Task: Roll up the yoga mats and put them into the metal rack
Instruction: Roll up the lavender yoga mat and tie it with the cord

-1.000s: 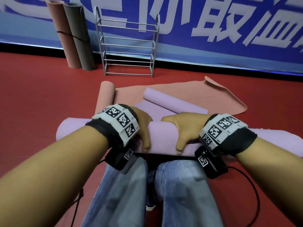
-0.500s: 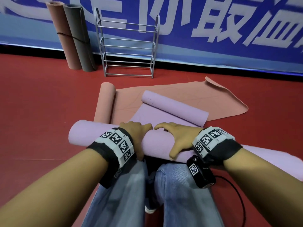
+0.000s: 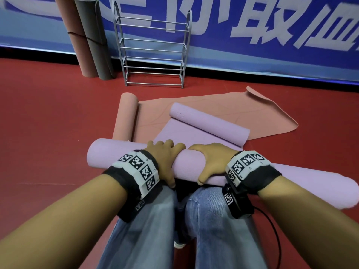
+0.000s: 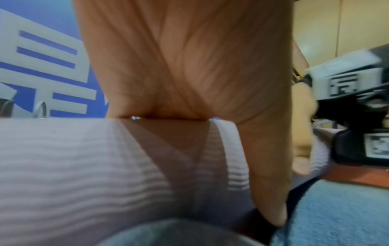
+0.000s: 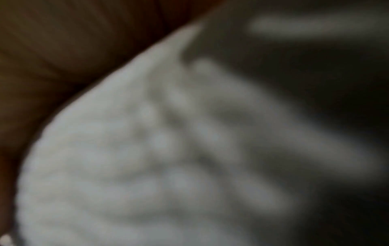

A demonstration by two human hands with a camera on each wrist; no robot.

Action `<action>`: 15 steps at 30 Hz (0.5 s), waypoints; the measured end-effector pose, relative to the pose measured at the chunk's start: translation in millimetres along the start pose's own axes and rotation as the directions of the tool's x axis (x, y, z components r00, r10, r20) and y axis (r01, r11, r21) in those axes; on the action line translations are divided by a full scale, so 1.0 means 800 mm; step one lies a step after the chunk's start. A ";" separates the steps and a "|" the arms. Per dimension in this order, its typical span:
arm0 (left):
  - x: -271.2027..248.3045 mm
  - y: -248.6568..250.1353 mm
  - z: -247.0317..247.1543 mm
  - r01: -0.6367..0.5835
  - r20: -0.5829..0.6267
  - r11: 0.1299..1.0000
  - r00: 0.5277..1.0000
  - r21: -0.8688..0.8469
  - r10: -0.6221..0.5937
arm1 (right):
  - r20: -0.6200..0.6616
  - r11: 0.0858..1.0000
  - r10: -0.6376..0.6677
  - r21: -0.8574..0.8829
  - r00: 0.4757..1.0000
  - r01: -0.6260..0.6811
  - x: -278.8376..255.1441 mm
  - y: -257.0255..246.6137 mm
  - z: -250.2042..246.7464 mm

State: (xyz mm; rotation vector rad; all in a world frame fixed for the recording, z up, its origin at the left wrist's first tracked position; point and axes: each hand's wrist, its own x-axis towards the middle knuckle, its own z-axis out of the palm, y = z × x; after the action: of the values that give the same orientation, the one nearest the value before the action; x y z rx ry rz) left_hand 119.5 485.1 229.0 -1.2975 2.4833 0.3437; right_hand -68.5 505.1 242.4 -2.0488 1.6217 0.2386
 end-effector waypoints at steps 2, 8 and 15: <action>-0.003 0.002 0.006 0.004 -0.028 1.000 1.000 0.010 -0.004 | 0.025 0.999 0.005 0.033 1.000 -0.005 0.004 0.003 -0.001; 0.008 0.002 0.005 0.057 0.010 0.998 0.998 -0.007 -0.057 | 0.029 1.000 0.024 -0.004 0.999 -0.024 0.006 0.001 0.006; 0.017 0.001 0.002 0.082 0.011 0.995 0.997 -0.055 -0.081 | -0.134 0.921 0.029 -0.381 0.991 -0.078 -0.009 -0.018 0.034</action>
State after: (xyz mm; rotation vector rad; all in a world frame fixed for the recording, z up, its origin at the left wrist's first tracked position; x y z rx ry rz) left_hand 111.5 475.6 222.2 -1.4111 2.4213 0.4002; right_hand -51.9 526.7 226.2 -2.3517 1.8259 0.4920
